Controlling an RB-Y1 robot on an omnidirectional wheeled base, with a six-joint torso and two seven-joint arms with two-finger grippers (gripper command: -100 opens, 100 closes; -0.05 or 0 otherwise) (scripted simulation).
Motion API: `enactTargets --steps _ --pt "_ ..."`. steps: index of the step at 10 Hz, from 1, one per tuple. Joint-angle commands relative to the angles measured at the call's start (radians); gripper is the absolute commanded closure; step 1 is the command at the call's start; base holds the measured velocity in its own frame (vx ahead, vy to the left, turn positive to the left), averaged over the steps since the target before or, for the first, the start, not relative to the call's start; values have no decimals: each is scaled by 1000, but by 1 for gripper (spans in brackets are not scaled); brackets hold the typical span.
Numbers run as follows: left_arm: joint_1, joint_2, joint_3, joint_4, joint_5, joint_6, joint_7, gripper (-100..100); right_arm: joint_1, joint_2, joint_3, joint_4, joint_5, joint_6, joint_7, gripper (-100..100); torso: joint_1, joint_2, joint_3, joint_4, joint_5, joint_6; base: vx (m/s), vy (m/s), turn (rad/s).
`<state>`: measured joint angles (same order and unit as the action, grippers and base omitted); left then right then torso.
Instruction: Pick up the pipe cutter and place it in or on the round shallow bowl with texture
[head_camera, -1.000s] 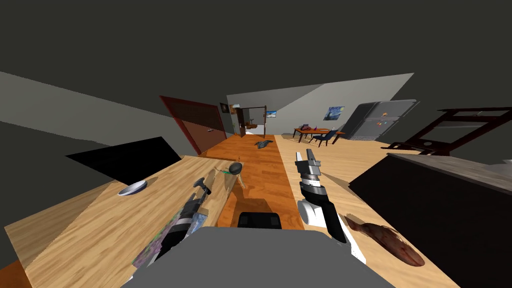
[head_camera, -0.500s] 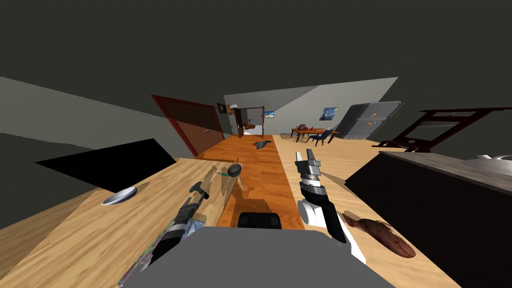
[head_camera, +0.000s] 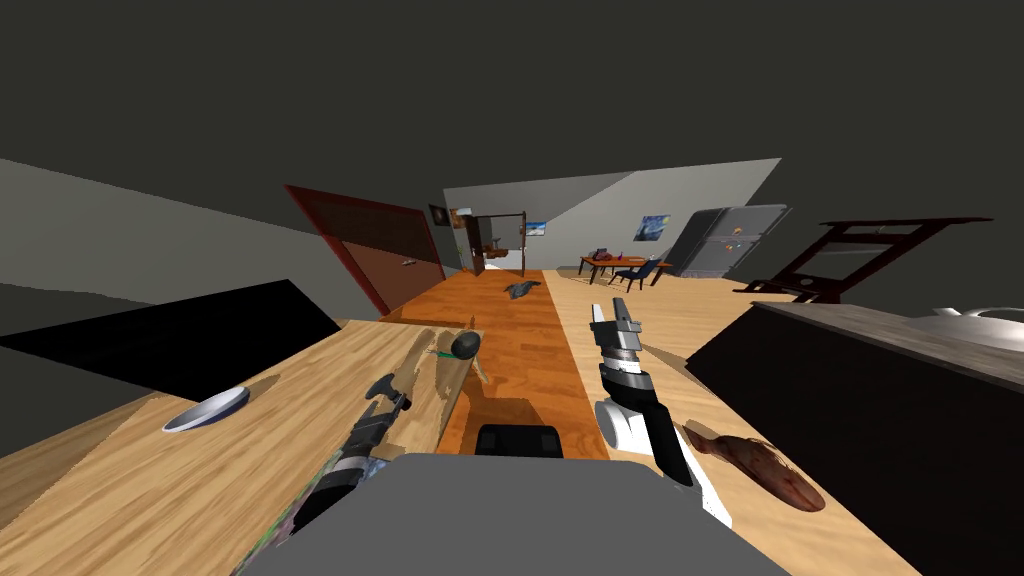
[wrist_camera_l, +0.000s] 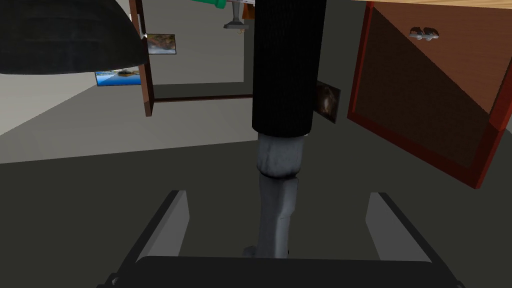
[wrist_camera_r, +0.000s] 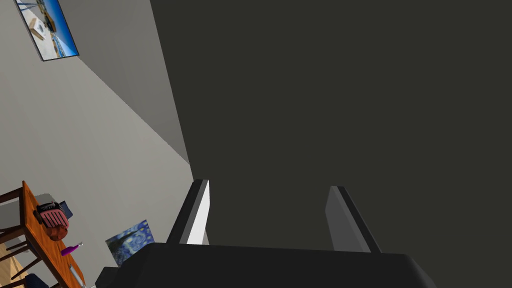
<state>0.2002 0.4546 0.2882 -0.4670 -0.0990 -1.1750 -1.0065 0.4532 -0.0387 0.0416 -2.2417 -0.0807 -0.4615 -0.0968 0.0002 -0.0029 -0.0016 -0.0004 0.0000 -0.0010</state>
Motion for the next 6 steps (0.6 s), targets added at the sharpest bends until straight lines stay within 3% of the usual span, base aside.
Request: enactTargets --steps 1,2,5,6 --pt "0 0 0 0 0 0 0 0 0 0 0 0 0 0 0 0 0 0 0 0 0 0 0 0 0" --pt "-21 5 12 9 10 24 -3 -100 0 0 0 0 0 0 0 0 0 1 1 0 0 0 -39 -1 -196" --pt "-52 12 30 23 25 60 -8 -100 0 0 0 0 0 0 0 0 1 6 4 1 0 0 -65 11 -159" --pt "-53 16 26 44 22 36 -5 -100 0 0 0 0 0 0 0 0 0 6 3 1 0 0 -24 1 -24"
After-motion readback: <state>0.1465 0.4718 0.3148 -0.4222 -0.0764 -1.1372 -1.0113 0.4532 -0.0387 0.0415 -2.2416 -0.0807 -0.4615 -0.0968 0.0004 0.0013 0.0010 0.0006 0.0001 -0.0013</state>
